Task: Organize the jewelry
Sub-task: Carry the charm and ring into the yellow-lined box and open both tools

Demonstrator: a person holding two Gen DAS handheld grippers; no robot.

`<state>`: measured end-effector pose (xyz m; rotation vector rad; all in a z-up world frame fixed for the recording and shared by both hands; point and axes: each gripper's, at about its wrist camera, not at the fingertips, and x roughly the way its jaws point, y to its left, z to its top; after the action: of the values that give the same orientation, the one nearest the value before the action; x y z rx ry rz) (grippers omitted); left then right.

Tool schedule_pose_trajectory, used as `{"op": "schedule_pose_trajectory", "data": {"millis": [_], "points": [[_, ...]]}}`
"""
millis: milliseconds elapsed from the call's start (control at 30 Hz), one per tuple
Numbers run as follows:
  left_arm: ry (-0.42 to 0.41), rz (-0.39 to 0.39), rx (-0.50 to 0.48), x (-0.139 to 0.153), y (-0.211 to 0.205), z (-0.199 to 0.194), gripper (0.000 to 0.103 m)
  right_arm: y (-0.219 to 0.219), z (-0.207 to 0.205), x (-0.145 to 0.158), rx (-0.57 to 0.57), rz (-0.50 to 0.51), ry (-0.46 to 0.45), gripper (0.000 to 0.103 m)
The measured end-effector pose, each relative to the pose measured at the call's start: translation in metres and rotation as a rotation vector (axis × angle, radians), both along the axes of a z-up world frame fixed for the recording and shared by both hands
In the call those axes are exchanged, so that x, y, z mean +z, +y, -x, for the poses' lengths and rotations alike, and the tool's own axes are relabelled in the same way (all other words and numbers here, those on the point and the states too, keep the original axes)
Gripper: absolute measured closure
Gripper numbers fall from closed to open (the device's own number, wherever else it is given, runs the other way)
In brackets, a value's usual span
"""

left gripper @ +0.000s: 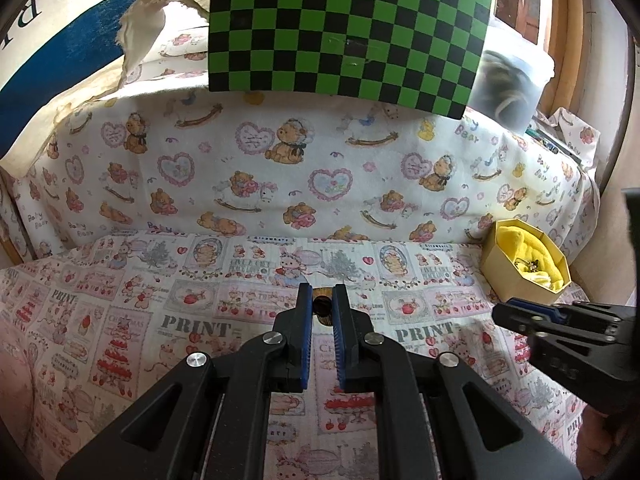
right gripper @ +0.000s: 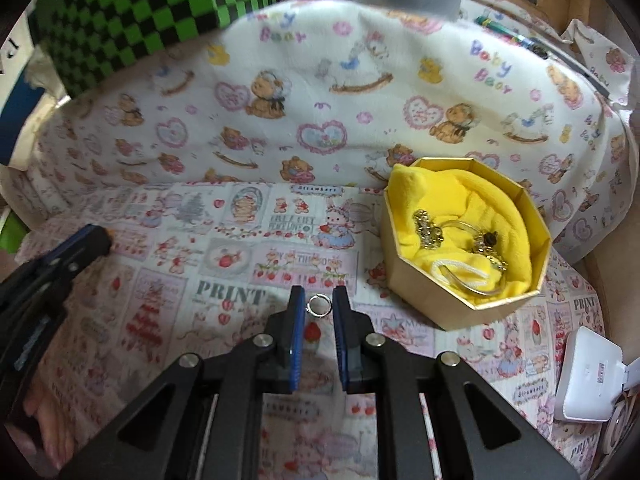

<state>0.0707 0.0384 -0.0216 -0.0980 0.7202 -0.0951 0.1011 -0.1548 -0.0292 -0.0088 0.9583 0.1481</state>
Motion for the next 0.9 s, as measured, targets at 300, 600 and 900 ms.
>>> {"op": "schedule_pose_trajectory", "data": {"millis": [300, 600, 900], "points": [[-0.031, -0.007, -0.008, 0.005, -0.001, 0.005, 0.094, -0.026, 0.04, 0.012, 0.004, -0.031, -0.149, 0.09], [-0.052, -0.04, -0.007, 0.005, -0.012, 0.014, 0.094, -0.043, 0.059, 0.034, -0.01, -0.095, -0.3, 0.09], [-0.139, -0.055, -0.038, 0.027, -0.029, 0.032, 0.094, -0.06, 0.067, 0.052, -0.032, -0.185, -0.391, 0.09]]}}
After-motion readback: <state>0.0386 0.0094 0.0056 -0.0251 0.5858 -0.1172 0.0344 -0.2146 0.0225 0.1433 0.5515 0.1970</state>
